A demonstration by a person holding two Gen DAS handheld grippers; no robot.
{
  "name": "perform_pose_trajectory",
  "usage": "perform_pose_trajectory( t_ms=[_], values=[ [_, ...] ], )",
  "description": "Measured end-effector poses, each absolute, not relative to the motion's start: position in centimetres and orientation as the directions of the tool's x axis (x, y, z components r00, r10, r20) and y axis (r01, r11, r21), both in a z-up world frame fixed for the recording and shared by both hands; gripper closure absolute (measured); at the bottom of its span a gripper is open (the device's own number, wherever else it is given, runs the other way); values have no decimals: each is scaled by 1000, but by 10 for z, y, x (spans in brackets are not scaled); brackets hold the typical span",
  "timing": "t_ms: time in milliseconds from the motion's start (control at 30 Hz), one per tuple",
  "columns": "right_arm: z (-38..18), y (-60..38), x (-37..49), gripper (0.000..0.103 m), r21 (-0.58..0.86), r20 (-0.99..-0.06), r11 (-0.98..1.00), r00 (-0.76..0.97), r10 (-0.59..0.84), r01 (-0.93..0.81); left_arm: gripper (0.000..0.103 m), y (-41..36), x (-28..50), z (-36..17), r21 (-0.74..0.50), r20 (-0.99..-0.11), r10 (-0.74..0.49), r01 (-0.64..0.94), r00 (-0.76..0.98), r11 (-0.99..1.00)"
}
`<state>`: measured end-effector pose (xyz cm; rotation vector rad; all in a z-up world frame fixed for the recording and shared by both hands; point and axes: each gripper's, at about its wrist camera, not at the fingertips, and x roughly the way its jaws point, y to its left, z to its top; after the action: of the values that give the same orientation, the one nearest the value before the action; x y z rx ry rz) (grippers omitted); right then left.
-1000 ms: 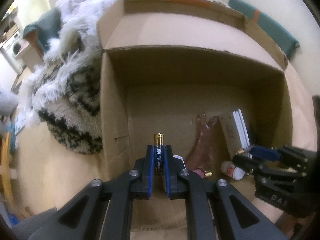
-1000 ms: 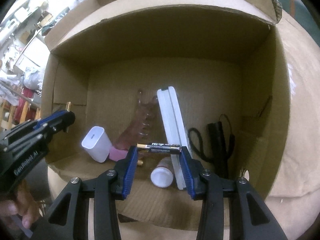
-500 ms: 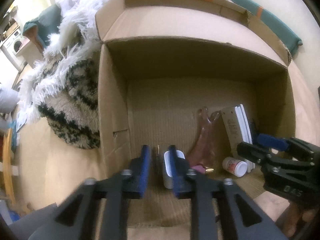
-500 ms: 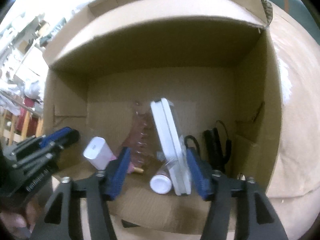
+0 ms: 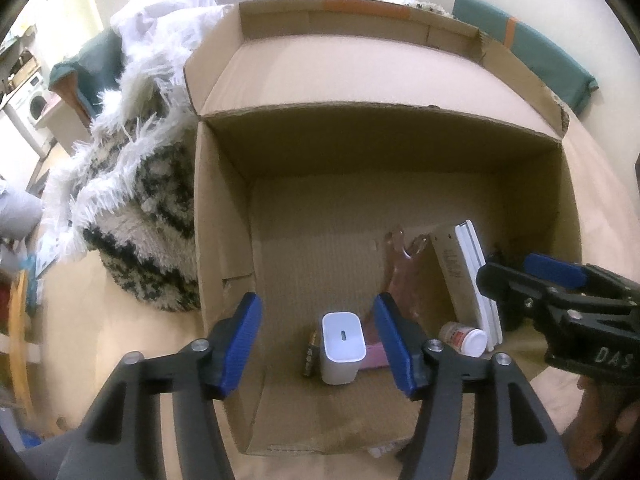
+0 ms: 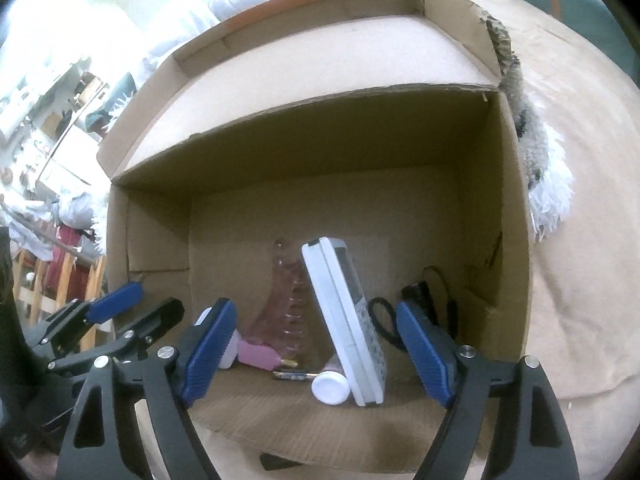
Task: Organize rigid objects
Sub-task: 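Lower both batteries into the box and open both tools, then move both tools back out to the remaining items beside the box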
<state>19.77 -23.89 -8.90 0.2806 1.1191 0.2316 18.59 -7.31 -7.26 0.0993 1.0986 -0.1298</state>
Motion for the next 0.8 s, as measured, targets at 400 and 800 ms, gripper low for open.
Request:
perform_pose_trajectory(
  t_ms=[400,800],
  values=[
    [-85,-241,195,16,303,-848,952,444,289,-41,47,-73,179,-64,43,-875,-46,172,481,984],
    [-63,-267,150,16,330,-821,944,499,278,16,39,-54,157,-45,-64,-850,-112,111,515,992]
  ],
)
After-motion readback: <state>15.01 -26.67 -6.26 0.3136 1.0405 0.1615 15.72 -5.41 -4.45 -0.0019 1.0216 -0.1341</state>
